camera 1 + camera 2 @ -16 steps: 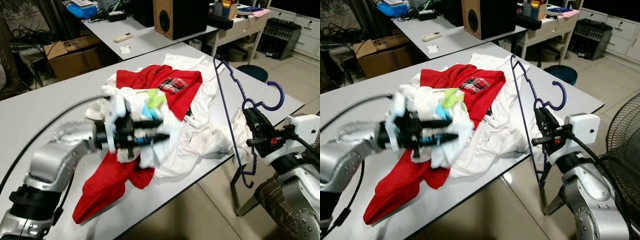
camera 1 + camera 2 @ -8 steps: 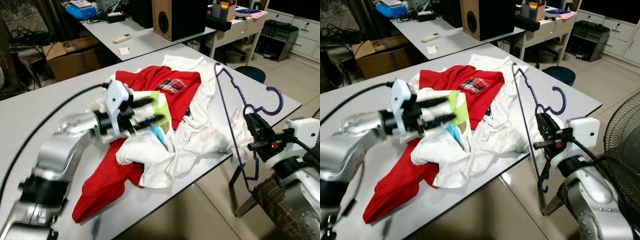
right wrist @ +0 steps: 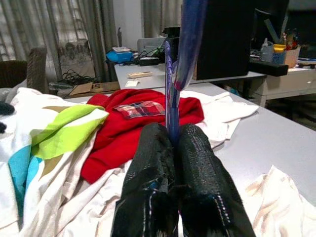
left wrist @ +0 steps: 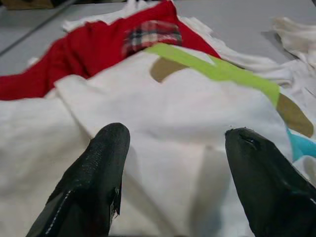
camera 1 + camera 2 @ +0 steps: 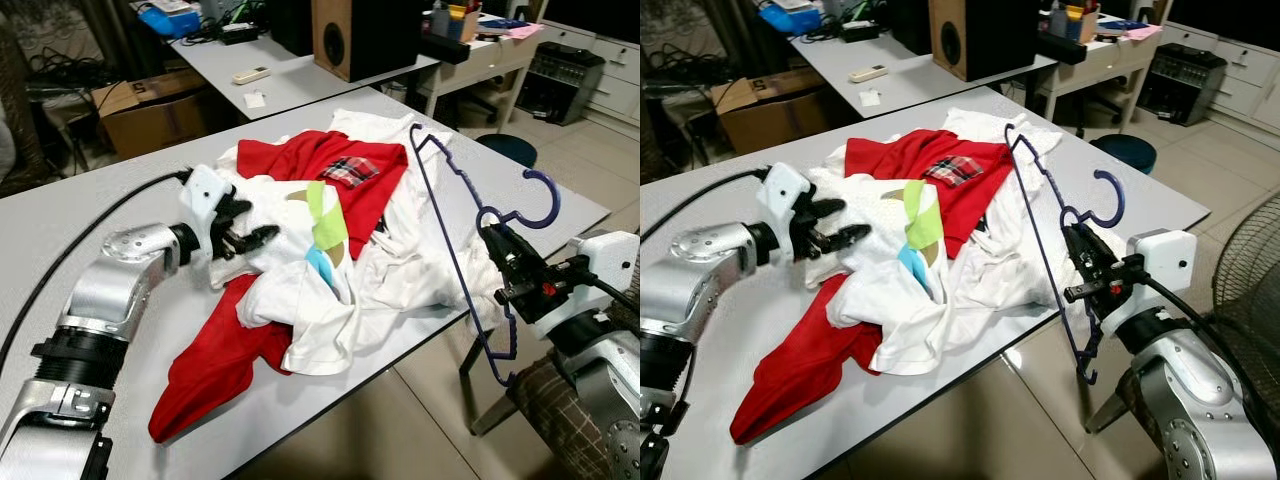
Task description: Hang hanger
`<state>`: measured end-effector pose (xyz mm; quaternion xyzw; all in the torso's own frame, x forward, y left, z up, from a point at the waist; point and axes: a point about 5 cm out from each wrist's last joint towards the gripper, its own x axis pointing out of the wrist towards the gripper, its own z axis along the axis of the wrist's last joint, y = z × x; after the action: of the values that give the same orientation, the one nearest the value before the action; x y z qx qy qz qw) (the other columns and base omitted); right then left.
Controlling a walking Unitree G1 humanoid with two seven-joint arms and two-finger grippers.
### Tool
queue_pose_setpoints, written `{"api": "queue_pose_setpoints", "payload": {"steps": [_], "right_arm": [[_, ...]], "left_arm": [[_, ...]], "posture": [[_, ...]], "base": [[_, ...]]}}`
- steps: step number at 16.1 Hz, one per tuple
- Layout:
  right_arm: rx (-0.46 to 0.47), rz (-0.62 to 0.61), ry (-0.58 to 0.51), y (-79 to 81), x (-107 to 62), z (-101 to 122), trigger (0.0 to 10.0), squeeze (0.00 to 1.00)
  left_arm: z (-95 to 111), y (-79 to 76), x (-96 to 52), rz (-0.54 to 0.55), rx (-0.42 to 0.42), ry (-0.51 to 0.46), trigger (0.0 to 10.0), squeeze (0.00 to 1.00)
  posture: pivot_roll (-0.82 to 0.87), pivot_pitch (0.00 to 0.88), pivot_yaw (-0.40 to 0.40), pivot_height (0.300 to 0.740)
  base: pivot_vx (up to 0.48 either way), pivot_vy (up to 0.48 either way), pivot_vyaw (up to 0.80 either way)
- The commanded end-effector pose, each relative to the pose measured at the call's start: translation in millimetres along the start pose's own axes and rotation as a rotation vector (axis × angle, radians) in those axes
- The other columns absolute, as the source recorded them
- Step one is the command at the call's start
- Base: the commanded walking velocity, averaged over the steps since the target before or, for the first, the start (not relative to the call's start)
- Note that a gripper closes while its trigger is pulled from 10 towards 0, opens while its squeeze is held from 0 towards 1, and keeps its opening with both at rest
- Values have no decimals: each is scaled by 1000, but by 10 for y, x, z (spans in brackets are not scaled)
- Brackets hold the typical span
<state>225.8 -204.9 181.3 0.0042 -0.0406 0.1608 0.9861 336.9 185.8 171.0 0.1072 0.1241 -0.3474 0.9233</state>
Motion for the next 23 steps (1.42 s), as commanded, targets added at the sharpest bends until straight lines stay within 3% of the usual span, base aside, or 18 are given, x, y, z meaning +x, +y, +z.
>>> {"api": "queue_pose_setpoints", "payload": {"steps": [1, 2, 8, 17, 23], "right_arm": [[-1, 21, -7, 47, 7, 31, 10000, 0], [1, 24, -9, 55, 14, 33, 10000, 0], [1, 50, -6, 79, 58, 30, 10000, 0], [4, 59, -7, 86, 110, 14, 10000, 0], [4, 78, -12, 72, 187, 19, 10000, 0]], "left_arm": [[-92, 14, 5, 27, 8, 43, 824, 0], [-112, 21, 11, 43, 13, 52, 0, 0], [-177, 3, 79, 96, 78, 97, 0, 0], [-239, -96, 117, 81, 74, 93, 0, 0], [-169, 80, -1, 224, 61, 14, 0, 0]], "posture": [[-87, 0, 50, 740], [-87, 0, 50, 740], [-77, 0, 37, 740], [-66, 0, 21, 740], [-41, 0, -16, 740]], "base": [[0, 0, 0], [0, 0, 0], [0, 0, 0], [0, 0, 0], [0, 0, 0]]}}
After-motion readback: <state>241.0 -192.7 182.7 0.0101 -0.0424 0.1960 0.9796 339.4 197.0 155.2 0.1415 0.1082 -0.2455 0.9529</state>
